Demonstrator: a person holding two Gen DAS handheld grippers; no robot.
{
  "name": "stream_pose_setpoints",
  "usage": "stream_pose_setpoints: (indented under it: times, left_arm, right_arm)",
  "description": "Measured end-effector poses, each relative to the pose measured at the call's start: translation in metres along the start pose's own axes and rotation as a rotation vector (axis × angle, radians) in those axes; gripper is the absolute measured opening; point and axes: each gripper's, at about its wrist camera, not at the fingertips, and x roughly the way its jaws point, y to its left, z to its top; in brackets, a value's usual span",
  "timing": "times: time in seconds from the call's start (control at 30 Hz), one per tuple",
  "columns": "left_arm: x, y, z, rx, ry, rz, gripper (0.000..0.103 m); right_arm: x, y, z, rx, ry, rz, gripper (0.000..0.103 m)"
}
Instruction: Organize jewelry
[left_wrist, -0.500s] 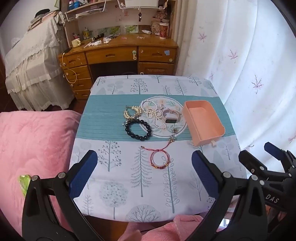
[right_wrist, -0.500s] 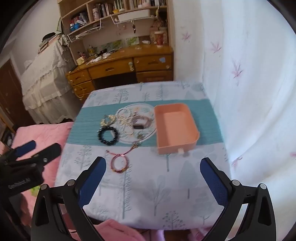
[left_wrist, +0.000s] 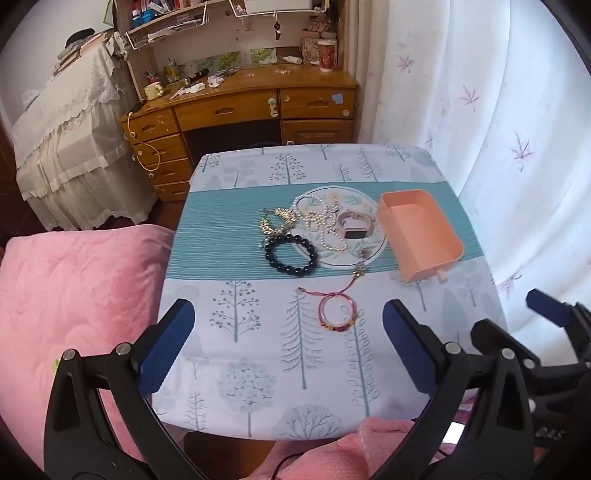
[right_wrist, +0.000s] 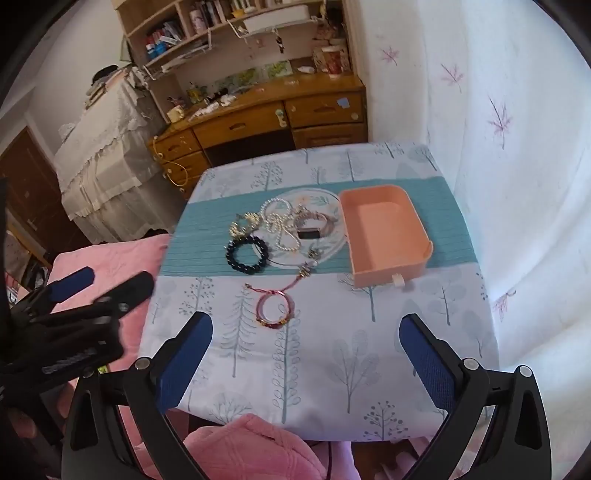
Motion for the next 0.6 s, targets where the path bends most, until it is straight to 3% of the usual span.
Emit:
stream_pose_setpoints:
  times: [0.6]
  left_arm:
    - [0.0084,0.0055,-0.0013,0.022,0.012,-0.031,0.101]
  right_arm:
    - [-0.0041,0.0006,0.0014,-0.006,-0.027,0.014,0.103]
